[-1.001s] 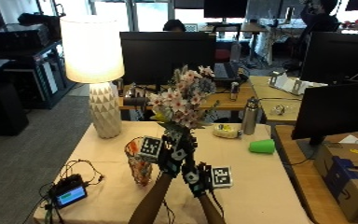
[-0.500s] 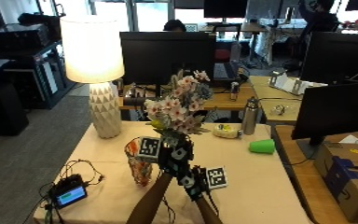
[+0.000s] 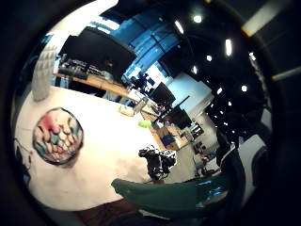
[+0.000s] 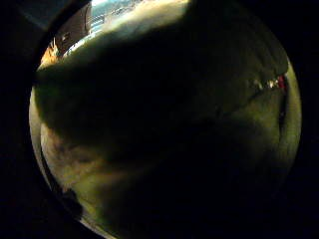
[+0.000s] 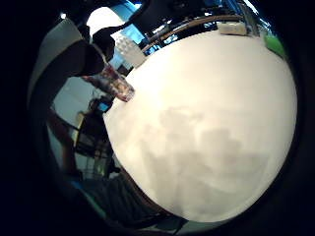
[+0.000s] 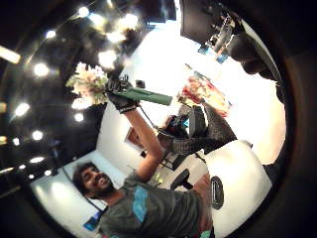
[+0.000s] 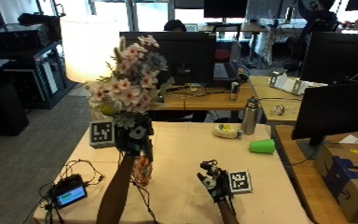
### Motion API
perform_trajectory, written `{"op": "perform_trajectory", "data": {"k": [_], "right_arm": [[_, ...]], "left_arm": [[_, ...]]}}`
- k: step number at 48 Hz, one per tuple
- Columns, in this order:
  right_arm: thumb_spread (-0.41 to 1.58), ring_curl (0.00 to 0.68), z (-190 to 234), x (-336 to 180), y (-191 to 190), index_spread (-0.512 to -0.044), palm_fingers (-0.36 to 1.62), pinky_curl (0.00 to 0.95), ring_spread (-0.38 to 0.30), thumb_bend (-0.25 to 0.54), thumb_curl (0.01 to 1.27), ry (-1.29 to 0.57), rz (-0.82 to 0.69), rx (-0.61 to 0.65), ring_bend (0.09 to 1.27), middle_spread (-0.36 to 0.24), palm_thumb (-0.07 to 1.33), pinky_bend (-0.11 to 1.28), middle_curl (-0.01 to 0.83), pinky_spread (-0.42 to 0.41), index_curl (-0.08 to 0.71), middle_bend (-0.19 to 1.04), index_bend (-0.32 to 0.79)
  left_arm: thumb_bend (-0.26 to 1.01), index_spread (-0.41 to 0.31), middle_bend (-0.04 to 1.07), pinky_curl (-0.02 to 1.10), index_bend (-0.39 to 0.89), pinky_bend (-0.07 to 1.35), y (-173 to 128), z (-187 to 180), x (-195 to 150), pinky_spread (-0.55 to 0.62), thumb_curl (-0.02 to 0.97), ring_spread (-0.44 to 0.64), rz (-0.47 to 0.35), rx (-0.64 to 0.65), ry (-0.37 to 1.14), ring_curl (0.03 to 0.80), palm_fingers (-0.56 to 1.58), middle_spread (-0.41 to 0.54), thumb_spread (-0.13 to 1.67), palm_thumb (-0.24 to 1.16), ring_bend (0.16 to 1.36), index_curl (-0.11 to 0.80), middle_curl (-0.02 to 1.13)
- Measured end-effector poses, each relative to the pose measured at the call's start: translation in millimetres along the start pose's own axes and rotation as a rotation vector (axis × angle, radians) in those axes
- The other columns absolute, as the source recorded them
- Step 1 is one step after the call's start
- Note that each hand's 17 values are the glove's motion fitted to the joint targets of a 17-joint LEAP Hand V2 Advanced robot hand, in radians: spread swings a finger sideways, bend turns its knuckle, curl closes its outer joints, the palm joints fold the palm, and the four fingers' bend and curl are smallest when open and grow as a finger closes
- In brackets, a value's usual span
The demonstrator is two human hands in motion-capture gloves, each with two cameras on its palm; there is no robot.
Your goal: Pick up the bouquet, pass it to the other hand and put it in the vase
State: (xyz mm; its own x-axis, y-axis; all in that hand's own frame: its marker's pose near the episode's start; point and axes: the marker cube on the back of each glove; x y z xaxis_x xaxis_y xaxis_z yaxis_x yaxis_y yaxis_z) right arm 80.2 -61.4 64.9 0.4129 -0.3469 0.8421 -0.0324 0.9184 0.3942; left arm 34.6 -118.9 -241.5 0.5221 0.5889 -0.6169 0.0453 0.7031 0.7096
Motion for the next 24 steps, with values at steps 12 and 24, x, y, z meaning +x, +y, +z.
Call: {"op": "perform_trajectory", "data": {"k": [12, 24], "right_arm": [[0.97, 0.382, -20.8, 22.2, 3.8, -0.286, 0.93, 0.373, -0.114, -0.023, 0.57, 0.168, 0.124, 0.051, 0.47, -0.144, 0.79, 0.45, 0.464, 0.125, 0.366, 0.41, 0.12], [0.99, 0.379, -2.1, 16.2, -1.4, -0.282, 0.97, 0.358, -0.108, -0.024, 0.54, 0.136, 0.092, 0.027, 0.41, -0.14, 0.79, 0.39, 0.453, 0.167, 0.344, 0.36, 0.12]], "left_arm": [[-0.03, -0.348, 0.71, 0.45, 0.31, 0.63, -44.7, -88.7, 11.1, -0.43, 0.624, -0.39, -0.187, 0.177, 0.086, 0.471, 1.4, -0.386, 0.66, 0.72, 0.81, 0.525, 0.57], [-0.03, -0.346, 0.72, 0.45, 0.3, 0.63, -69.6, -102.1, -20.8, -0.43, 0.638, -0.38, -0.118, 0.156, -0.031, 0.471, 1.39, -0.383, 0.65, 0.72, 0.82, 0.542, 0.57]]}}
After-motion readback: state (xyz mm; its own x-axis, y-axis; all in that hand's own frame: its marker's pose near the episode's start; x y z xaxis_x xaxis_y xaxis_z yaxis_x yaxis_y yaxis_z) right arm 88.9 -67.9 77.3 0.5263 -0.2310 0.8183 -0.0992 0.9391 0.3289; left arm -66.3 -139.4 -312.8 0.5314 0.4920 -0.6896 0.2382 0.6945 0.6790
